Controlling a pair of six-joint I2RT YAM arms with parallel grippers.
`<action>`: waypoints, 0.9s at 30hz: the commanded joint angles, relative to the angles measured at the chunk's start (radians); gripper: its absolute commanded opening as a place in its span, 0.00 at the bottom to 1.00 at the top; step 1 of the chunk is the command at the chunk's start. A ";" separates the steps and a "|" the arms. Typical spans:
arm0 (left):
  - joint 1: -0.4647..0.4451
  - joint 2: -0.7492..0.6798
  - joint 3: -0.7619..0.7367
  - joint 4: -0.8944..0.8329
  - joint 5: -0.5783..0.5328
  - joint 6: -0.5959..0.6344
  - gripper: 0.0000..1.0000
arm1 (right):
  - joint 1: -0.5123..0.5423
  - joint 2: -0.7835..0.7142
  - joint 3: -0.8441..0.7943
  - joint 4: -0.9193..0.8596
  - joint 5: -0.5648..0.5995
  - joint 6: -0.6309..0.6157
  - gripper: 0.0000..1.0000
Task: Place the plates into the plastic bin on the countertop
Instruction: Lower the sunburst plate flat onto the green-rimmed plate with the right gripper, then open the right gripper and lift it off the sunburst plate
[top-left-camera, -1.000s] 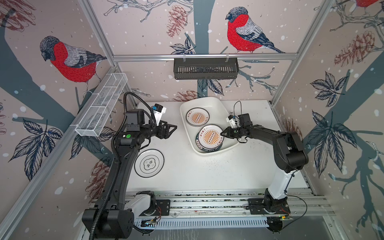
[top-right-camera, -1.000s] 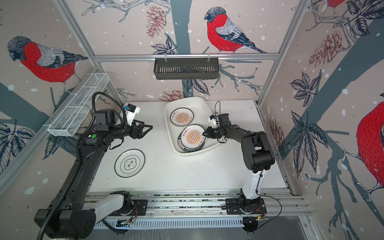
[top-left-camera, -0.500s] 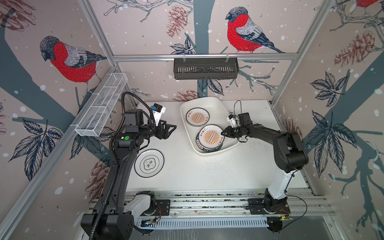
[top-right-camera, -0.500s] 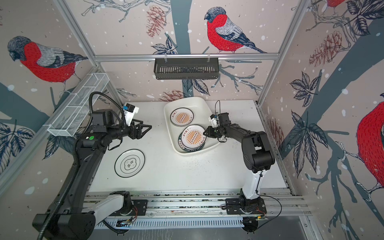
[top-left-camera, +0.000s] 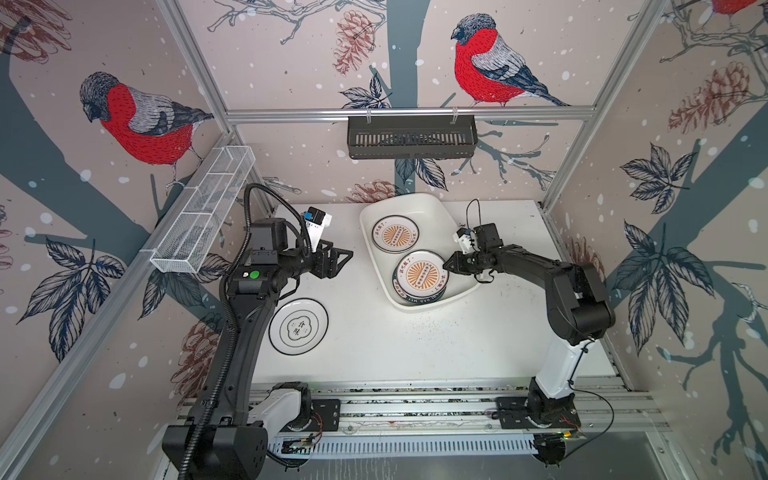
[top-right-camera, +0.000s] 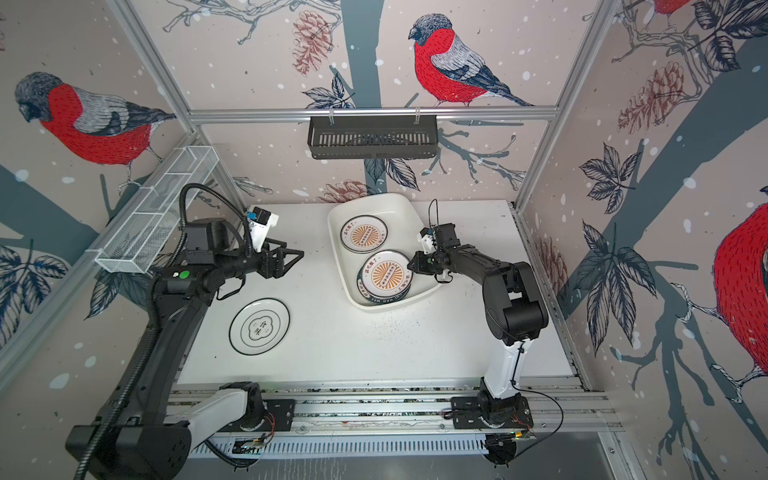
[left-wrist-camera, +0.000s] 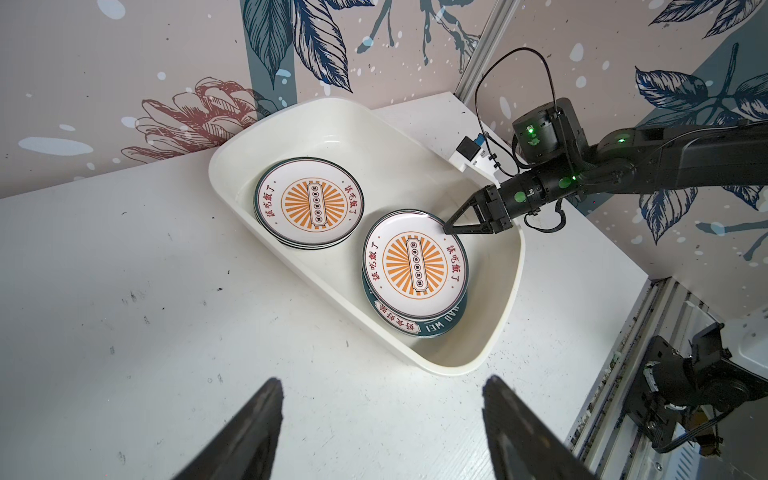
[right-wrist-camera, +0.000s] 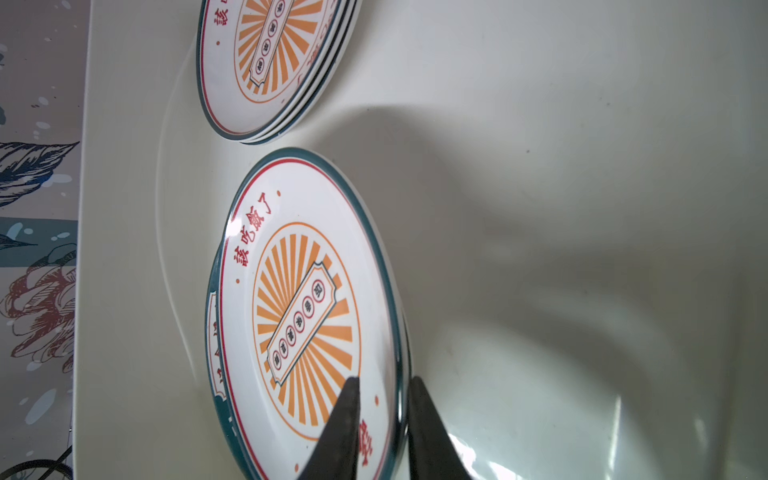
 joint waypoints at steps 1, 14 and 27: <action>0.000 0.004 0.007 0.002 0.003 0.020 0.76 | 0.008 0.005 0.019 -0.032 0.031 -0.029 0.23; 0.000 0.000 -0.010 -0.004 -0.009 0.034 0.76 | 0.031 0.012 0.046 -0.078 0.080 -0.045 0.23; -0.001 -0.037 -0.056 0.001 -0.120 0.029 0.82 | 0.078 0.065 0.181 -0.041 0.213 0.020 0.24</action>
